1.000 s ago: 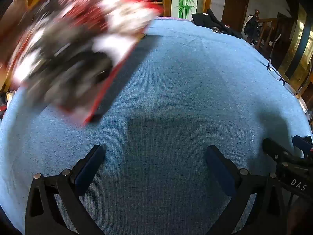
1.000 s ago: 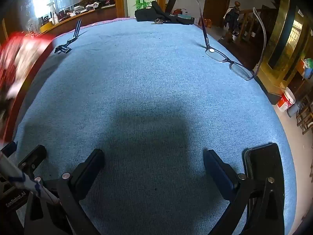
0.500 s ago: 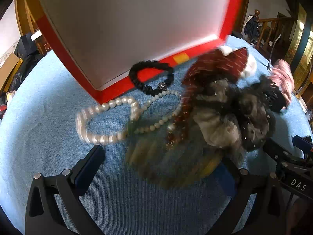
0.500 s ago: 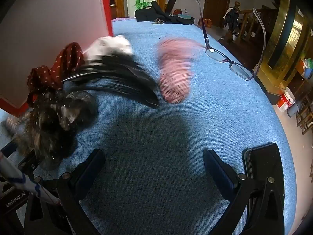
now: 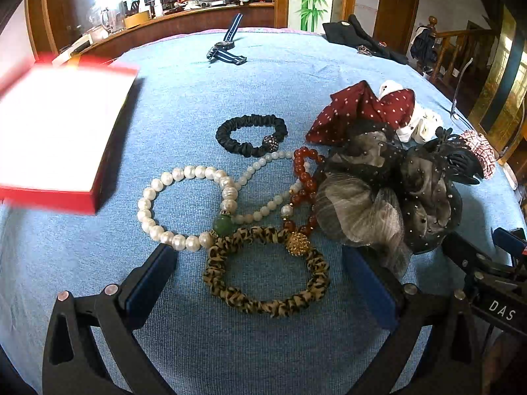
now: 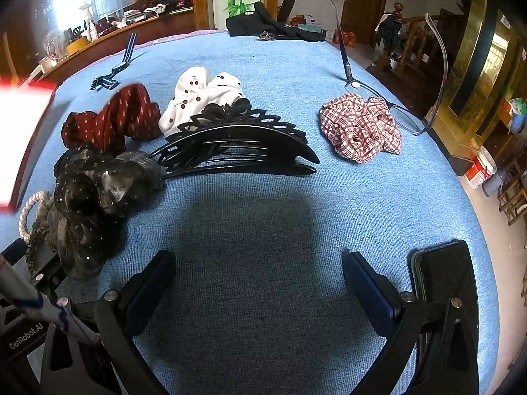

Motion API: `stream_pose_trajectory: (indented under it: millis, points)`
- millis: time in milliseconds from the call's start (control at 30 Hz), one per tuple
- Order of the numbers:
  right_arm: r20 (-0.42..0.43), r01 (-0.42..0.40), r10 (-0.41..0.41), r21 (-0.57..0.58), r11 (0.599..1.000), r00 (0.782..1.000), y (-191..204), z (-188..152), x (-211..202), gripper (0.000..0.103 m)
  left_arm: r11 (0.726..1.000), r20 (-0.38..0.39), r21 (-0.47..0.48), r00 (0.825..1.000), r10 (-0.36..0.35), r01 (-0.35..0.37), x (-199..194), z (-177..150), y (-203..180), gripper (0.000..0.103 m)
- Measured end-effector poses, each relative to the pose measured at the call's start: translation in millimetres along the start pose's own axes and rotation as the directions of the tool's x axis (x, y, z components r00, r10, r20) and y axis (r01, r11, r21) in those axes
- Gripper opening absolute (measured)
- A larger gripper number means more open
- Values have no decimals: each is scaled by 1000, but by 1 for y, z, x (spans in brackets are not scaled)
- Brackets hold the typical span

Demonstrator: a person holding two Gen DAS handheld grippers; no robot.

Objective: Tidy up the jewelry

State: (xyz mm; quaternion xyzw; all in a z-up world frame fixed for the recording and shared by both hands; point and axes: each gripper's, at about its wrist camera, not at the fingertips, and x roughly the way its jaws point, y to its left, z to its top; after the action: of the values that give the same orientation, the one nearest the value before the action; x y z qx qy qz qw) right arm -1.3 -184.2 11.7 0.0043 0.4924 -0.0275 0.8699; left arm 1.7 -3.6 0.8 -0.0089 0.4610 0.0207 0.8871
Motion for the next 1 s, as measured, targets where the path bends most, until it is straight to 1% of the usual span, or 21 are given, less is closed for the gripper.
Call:
stream_pose_trajectory:
  millis: [867,933,1000]
  points:
    - [3,3,-4,9,1000,1000,0,0,2,103,1000,0,-1,1000,0,0,1,0,0,103]
    - [-13,-5,5,1,1000,1000,-1,0,1,103,1000,-3,6,1000,-1,1,2,1,-2,103]
    - [-39,-10,10,0,1000,999,-2,-1,-1,103,1000,-26,15,1000,-4,5,2,3,-2,103]
